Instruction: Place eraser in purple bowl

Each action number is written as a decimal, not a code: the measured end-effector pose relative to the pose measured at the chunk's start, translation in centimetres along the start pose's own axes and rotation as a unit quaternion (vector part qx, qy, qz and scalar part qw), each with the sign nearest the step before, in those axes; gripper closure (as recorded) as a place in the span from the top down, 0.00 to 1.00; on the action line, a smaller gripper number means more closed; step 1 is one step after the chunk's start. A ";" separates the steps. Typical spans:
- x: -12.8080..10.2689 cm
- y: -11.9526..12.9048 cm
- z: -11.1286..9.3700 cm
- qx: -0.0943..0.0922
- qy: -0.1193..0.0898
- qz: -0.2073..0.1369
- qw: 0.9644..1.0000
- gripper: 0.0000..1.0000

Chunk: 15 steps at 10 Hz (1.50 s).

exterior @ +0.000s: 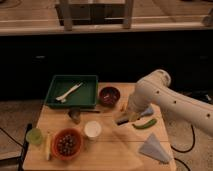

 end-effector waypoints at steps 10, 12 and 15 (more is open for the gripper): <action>-1.5 -3.9 -0.8 0.005 0.000 -0.029 1.000 0.01; -1.8 -4.6 -1.0 0.006 0.000 -0.035 0.999 0.01; -2.5 -5.8 -1.0 0.007 0.000 -0.049 0.999 0.01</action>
